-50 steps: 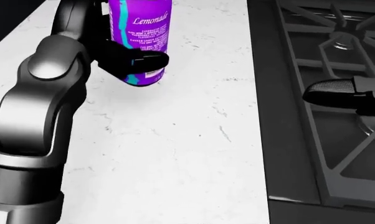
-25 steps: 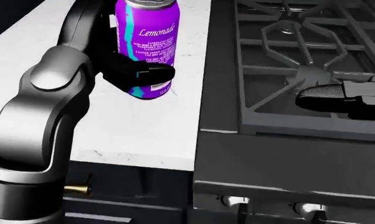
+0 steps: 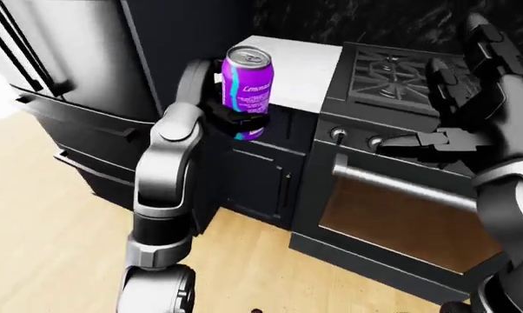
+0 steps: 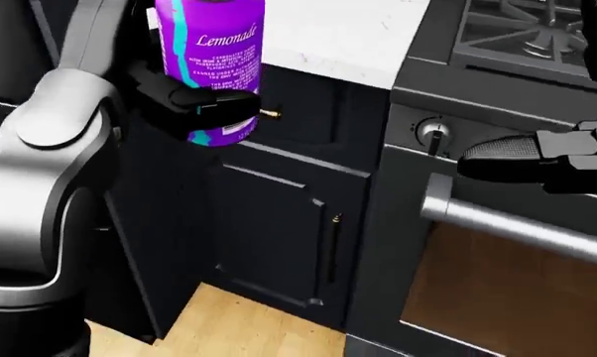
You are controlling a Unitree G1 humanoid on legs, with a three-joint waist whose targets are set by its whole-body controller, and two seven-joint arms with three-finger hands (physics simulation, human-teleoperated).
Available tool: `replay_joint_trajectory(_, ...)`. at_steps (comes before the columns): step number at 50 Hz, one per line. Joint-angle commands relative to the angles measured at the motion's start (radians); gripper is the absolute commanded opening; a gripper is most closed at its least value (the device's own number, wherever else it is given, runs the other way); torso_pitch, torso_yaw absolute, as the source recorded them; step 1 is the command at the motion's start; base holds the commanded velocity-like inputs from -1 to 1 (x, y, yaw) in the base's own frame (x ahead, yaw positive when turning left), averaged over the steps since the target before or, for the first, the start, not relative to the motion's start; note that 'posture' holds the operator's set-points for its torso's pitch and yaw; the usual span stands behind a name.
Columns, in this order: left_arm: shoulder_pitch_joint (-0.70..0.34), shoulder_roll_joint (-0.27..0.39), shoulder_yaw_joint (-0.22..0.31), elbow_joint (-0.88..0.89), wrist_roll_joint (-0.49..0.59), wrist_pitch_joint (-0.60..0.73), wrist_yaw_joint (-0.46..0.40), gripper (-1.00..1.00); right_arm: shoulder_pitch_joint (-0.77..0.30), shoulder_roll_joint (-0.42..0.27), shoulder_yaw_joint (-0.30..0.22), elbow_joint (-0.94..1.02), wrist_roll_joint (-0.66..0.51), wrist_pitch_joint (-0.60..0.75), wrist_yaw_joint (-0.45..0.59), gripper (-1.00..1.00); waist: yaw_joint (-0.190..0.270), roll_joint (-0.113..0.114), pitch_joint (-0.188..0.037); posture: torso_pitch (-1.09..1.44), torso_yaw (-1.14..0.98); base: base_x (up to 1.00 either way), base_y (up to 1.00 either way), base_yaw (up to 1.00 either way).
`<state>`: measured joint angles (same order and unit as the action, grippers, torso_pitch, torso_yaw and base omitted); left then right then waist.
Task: Move the drinks to the dining counter.
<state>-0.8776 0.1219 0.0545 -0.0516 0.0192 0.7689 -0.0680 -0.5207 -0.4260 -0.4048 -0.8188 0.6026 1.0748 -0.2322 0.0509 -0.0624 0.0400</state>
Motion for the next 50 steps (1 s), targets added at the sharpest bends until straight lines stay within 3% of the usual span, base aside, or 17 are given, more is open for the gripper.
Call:
replay_joint_trajectory(1, -0.013, -0.003, -0.005, -0.019, -0.003, -0.016, -0.001, -1.00, -0.009, -0.011, -0.010, -0.013, 0.004, -0.028, -0.013, 1.00, -0.012, -0.062, -0.050, 0.00, 0.00, -0.49, 0.00, 1.00)
replay_joint_trajectory(2, -0.012, -0.003, -0.005, -0.022, -0.003, -0.015, -0.001, -1.00, -0.009, -0.012, -0.009, -0.013, 0.006, -0.028, -0.015, 1.00, -0.025, 0.032, 0.018, 0.00, 0.00, -0.48, 0.00, 1.00)
replay_joint_trajectory(3, -0.009, -0.003, -0.006, -0.020, -0.002, -0.019, 0.000, -1.00, -0.006, -0.013, -0.005, -0.011, 0.005, -0.033, -0.016, 1.00, -0.008, 0.003, 0.005, 0.00, 0.00, -0.47, 0.00, 1.00)
replay_joint_trajectory(8, -0.006, -0.006, -0.007, -0.008, 0.000, -0.033, 0.000, -1.00, 0.003, -0.012, 0.009, -0.005, -0.005, -0.050, -0.014, 1.00, -0.004, 0.022, 0.002, 0.00, 0.00, -0.43, 0.00, 1.00)
replay_joint_trajectory(12, -0.002, -0.006, -0.006, -0.007, 0.000, -0.037, 0.000, -1.00, 0.005, -0.009, 0.009, -0.009, -0.008, -0.047, -0.013, 1.00, -0.013, 0.081, 0.014, 0.00, 0.00, -0.25, 0.00, 1.00)
replay_joint_trajectory(14, 0.001, -0.006, -0.006, -0.016, -0.001, -0.031, 0.000, -1.00, 0.009, -0.007, 0.012, -0.008, -0.013, -0.052, -0.011, 1.00, -0.016, 0.172, -0.040, 0.00, 0.00, -0.17, 0.00, 1.00)
replay_joint_trajectory(15, 0.003, -0.006, -0.006, -0.022, -0.001, -0.027, 0.000, -1.00, 0.008, -0.006, 0.011, -0.012, -0.011, -0.047, -0.013, 1.00, 0.002, 0.120, 0.035, 0.00, 0.00, -0.16, 0.00, 1.00)
replay_joint_trajectory(18, 0.009, -0.006, -0.007, -0.032, -0.002, -0.024, 0.000, -1.00, 0.009, -0.005, 0.013, -0.017, -0.012, -0.044, -0.014, 1.00, -0.006, 0.074, -0.020, 0.00, 0.00, -0.14, 0.00, 1.00)
replay_joint_trajectory(25, 0.013, -0.006, -0.007, -0.059, -0.002, -0.006, -0.002, -1.00, 0.010, 0.000, 0.017, -0.020, -0.024, -0.044, -0.006, 1.00, -0.014, -0.027, 0.016, 0.00, 0.00, -0.08, 0.00, 1.00)
replay_joint_trajectory(27, 0.013, -0.006, -0.007, -0.067, -0.003, 0.000, -0.002, -1.00, 0.008, 0.000, 0.016, -0.023, -0.024, -0.041, -0.005, 1.00, -0.017, -0.113, -0.024, 0.00, 0.00, -0.02, 0.00, 1.00)
replay_joint_trajectory(28, 0.013, -0.006, -0.007, -0.072, -0.003, 0.004, -0.002, -1.00, 0.007, -0.001, 0.017, -0.024, -0.025, -0.039, -0.004, 1.00, -0.028, -0.040, 0.031, 0.00, 0.00, 0.00, 0.00, 1.00)
replay_joint_trajectory(29, 0.013, -0.005, -0.005, -0.067, -0.004, -0.003, -0.002, -1.00, 0.007, -0.001, 0.017, -0.024, -0.027, -0.040, -0.003, 1.00, -0.009, -0.056, 0.024, 0.00, 0.00, 0.00, 0.00, 1.00)
replay_joint_trajectory(35, 0.006, 0.000, -0.003, -0.098, -0.009, 0.026, -0.003, -1.00, 0.001, -0.002, 0.012, -0.027, -0.027, -0.028, -0.001, 1.00, -0.022, 0.025, 0.008, 0.00, 0.00, 0.00, 0.00, 1.00)
replay_joint_trajectory(39, 0.006, 0.002, -0.003, -0.115, -0.012, 0.037, -0.004, -1.00, 0.008, 0.000, 0.017, -0.026, -0.038, -0.037, 0.004, 1.00, -0.016, 0.151, -0.047, 0.00, 0.00, 0.00, 0.00, 1.00)
replay_joint_trajectory(40, 0.005, 0.003, -0.002, -0.125, -0.013, 0.046, -0.004, -1.00, 0.008, 0.001, 0.017, -0.026, -0.040, -0.037, 0.005, 1.00, -0.007, 0.095, -0.006, 0.00, 0.00, 0.00, 0.00, 1.00)
replay_joint_trajectory(43, 0.003, 0.004, -0.002, -0.155, -0.015, 0.072, -0.003, -1.00, -0.001, 0.001, 0.013, -0.032, -0.036, -0.024, 0.004, 1.00, 0.005, 0.069, -0.027, 0.00, 0.00, 0.00, 0.00, 1.00)
replay_joint_trajectory(50, 0.000, 0.009, 0.002, -0.163, -0.020, 0.077, -0.003, -1.00, -0.002, 0.000, 0.013, -0.036, -0.037, -0.019, 0.001, 1.00, -0.014, 0.007, 0.011, 0.00, 0.00, 0.00, 0.00, 1.00)
